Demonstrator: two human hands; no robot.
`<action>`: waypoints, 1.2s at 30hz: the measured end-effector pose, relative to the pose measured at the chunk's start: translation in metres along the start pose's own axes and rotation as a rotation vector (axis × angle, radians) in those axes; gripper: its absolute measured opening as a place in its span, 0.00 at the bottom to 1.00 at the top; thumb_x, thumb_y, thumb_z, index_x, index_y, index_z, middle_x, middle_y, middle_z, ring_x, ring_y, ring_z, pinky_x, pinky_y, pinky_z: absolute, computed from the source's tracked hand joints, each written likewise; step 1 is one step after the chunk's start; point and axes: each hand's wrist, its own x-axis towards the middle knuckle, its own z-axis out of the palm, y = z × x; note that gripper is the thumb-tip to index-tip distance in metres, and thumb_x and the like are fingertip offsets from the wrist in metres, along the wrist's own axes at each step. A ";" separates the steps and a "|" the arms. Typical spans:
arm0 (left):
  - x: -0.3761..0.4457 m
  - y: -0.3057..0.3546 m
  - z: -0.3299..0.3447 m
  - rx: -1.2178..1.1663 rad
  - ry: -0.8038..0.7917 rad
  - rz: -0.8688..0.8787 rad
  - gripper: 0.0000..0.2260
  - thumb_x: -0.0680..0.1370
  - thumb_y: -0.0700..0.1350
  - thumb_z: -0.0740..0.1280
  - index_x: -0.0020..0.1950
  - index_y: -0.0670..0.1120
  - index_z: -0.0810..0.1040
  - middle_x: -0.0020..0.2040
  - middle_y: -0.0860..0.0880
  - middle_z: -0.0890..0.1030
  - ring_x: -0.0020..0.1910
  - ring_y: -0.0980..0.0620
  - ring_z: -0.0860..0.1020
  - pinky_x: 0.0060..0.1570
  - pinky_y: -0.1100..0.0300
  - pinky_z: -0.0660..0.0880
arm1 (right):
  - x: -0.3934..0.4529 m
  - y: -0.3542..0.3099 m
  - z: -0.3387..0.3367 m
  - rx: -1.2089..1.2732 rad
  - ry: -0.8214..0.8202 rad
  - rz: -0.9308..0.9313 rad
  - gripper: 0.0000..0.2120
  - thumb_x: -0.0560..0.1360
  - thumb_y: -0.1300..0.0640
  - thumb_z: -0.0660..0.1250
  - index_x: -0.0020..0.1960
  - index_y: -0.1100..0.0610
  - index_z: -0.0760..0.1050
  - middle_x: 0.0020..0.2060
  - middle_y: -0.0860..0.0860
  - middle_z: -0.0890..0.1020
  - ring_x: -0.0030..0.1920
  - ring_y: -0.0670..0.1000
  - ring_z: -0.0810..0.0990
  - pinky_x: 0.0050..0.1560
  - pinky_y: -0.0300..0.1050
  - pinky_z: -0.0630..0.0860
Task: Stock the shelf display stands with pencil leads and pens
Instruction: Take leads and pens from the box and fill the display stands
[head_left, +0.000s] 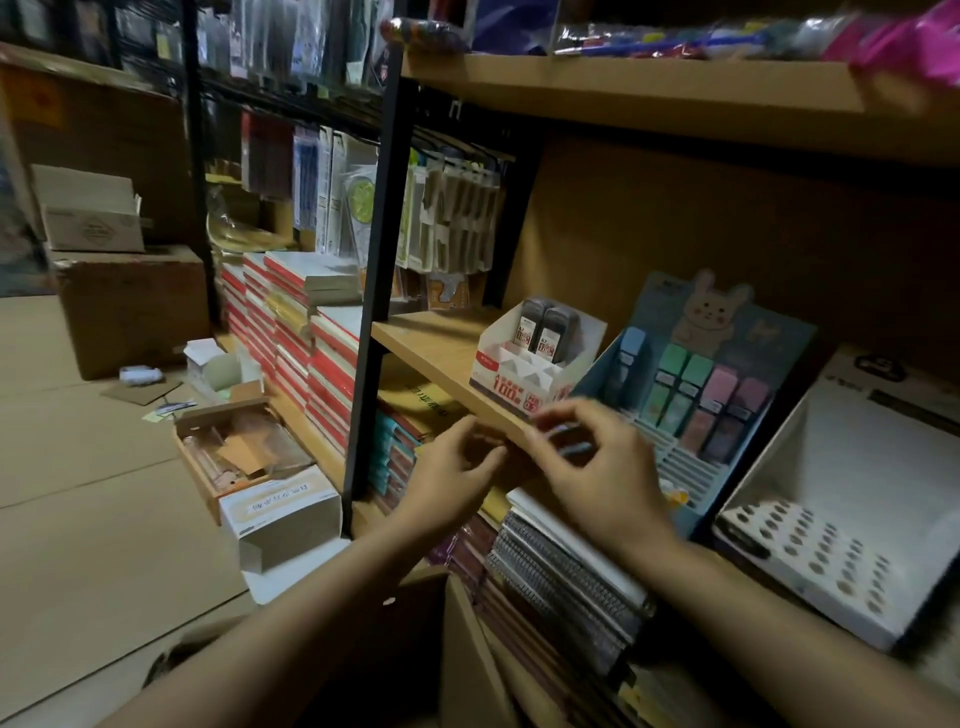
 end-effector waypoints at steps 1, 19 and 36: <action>-0.013 -0.009 0.000 -0.026 -0.021 -0.090 0.07 0.78 0.44 0.68 0.56 0.49 0.78 0.54 0.52 0.81 0.55 0.56 0.79 0.54 0.58 0.77 | -0.024 0.002 0.010 0.034 -0.040 0.011 0.06 0.75 0.55 0.71 0.47 0.44 0.77 0.43 0.40 0.80 0.45 0.37 0.80 0.40 0.29 0.76; -0.294 -0.207 0.061 0.110 0.225 -1.148 0.03 0.75 0.43 0.72 0.46 0.46 0.78 0.47 0.47 0.83 0.47 0.51 0.80 0.54 0.54 0.78 | -0.242 0.117 0.178 -0.076 -0.972 0.762 0.22 0.73 0.56 0.74 0.65 0.54 0.72 0.54 0.51 0.79 0.51 0.49 0.79 0.44 0.37 0.76; -0.229 -0.285 0.062 0.665 0.030 -0.729 0.14 0.75 0.50 0.69 0.59 0.48 0.72 0.59 0.51 0.74 0.57 0.49 0.67 0.45 0.56 0.70 | -0.232 0.162 0.265 -0.407 -1.067 0.414 0.30 0.73 0.45 0.71 0.71 0.50 0.67 0.67 0.51 0.65 0.68 0.55 0.63 0.68 0.50 0.63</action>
